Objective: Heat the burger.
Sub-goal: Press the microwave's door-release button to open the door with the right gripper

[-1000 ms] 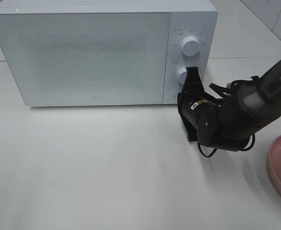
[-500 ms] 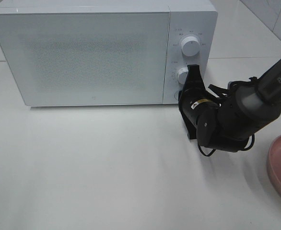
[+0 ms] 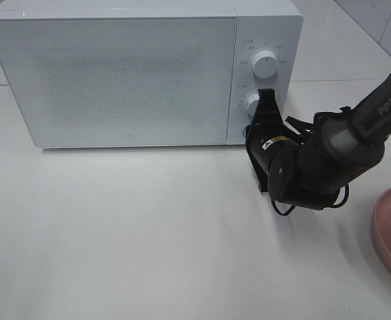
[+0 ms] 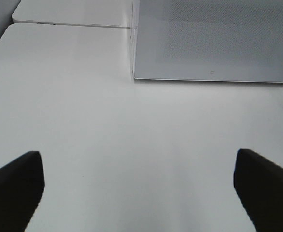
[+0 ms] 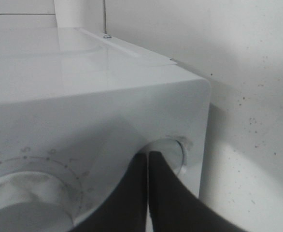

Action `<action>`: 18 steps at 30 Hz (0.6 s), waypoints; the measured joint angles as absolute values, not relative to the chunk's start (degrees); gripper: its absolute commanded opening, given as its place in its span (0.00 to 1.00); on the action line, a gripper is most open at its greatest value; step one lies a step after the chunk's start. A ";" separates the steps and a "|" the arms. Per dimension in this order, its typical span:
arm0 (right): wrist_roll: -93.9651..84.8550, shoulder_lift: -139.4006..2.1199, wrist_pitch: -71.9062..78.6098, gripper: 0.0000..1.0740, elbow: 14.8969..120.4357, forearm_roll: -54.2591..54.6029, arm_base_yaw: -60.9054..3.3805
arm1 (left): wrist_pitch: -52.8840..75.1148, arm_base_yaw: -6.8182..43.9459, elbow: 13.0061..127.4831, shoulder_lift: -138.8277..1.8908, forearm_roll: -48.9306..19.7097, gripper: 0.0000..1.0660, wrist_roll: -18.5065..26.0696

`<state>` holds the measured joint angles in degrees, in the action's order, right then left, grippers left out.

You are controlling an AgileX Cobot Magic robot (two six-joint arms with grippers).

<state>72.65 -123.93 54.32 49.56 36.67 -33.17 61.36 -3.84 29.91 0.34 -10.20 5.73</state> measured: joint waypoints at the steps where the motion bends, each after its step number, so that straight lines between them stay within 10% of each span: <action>1: 72.36 -123.93 54.26 0.00 49.73 36.96 -33.17 | 61.36 -3.84 29.91 0.34 -10.20 0.94 5.73; 18: 67.90 -126.68 50.82 0.00 55.12 42.34 -33.63 | 61.36 -3.84 29.91 0.34 -10.20 0.94 5.73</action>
<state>67.90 -126.68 50.82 55.12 42.34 -33.63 61.36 -3.84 29.91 0.34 -10.20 5.73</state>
